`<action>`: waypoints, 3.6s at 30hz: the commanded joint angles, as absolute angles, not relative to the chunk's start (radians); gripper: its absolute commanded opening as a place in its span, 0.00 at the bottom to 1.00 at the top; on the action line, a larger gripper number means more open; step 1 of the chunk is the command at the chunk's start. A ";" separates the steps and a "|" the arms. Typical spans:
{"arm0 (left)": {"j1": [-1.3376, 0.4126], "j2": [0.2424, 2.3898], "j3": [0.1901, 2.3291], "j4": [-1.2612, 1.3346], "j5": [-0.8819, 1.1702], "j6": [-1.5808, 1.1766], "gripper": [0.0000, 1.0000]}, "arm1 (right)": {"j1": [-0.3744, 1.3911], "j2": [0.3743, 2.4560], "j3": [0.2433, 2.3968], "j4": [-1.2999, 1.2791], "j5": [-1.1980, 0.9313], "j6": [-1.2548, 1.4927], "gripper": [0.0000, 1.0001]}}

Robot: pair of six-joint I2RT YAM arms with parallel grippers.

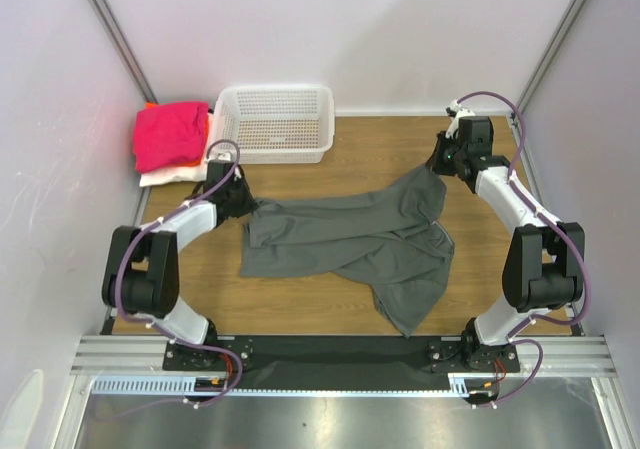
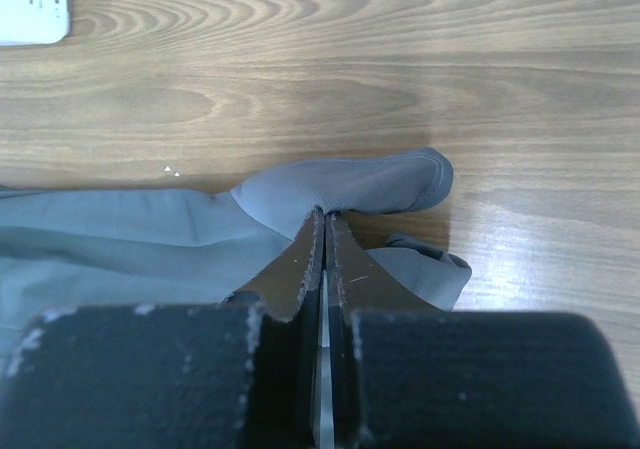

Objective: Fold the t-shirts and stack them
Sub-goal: Flatten the tshirt out

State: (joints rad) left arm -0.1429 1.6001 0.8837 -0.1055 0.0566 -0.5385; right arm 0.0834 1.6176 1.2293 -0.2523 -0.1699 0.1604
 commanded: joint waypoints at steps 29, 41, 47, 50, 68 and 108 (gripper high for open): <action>-0.360 1.426 0.833 -0.275 -0.117 -0.707 0.77 | 0.069 1.620 1.273 -0.285 -0.130 0.203 0.00; -0.371 1.361 0.776 -0.331 -0.115 -0.765 0.71 | 0.069 1.626 1.272 -0.290 -0.118 0.212 0.00; -0.413 1.312 0.776 -0.373 -0.123 -0.805 0.74 | 0.069 1.621 1.272 -0.291 -0.086 0.202 0.00; -0.422 1.304 0.756 -0.359 -0.141 -0.824 0.77 | 0.069 1.618 1.270 -0.282 -0.089 0.206 0.00; -0.431 1.396 0.762 -0.304 -0.147 -0.881 0.62 | 0.069 1.629 1.273 -0.265 -0.115 0.203 0.00; -0.477 1.364 0.600 -0.051 -0.196 -0.897 0.42 | 0.069 1.598 1.233 -0.278 -0.117 0.186 0.00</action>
